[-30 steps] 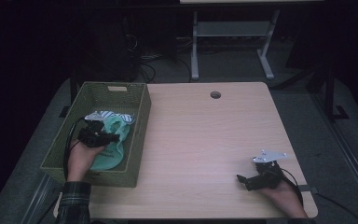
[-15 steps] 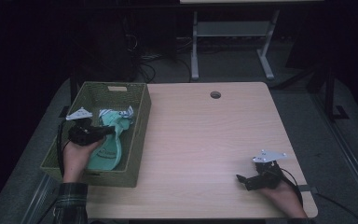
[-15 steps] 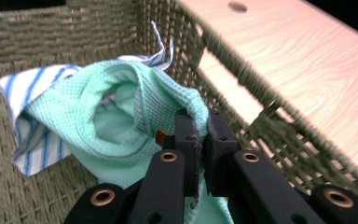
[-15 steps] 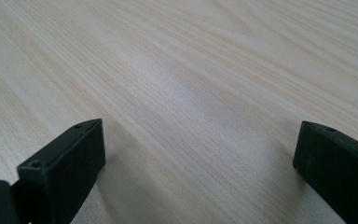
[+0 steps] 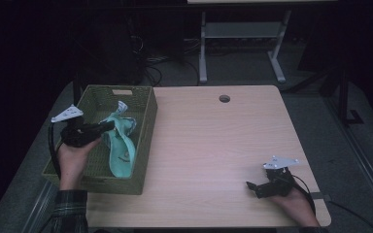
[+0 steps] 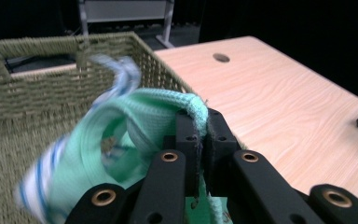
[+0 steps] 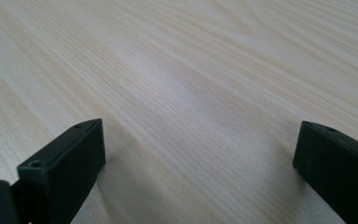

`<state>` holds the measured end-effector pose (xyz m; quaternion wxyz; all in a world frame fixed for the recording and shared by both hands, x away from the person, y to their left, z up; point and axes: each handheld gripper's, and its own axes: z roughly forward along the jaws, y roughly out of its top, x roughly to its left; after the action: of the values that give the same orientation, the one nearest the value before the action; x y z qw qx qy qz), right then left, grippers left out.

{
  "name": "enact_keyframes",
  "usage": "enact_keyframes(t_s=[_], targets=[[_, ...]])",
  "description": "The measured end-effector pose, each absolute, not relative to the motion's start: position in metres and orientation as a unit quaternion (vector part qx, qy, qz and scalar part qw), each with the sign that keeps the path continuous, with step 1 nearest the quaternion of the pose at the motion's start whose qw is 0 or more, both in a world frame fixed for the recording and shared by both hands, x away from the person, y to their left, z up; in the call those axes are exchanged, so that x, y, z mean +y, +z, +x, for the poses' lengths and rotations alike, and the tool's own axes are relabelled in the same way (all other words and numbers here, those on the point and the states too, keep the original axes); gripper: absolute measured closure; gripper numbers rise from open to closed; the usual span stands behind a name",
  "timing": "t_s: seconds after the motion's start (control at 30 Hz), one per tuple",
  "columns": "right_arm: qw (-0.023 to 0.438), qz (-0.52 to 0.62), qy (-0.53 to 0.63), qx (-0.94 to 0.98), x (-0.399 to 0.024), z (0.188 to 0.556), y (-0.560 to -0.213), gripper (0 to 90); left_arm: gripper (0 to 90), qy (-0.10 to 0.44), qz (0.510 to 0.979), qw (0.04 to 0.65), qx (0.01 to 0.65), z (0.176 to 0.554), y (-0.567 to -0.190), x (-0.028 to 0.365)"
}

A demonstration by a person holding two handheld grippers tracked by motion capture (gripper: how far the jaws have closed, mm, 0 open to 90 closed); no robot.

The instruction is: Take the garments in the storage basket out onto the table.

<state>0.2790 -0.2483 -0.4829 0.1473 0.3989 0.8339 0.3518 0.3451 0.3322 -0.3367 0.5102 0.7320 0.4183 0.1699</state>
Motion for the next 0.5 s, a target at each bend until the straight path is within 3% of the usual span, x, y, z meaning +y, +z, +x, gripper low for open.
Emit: enact_keyframes(t_s=[0.5], targets=[[0.148, 0.399, 0.352, 0.834, -0.248, 0.279, -0.483, 1.9, 86.0, 0.178, 0.717, 0.545, 0.396, 0.343, -0.303, 0.339]])
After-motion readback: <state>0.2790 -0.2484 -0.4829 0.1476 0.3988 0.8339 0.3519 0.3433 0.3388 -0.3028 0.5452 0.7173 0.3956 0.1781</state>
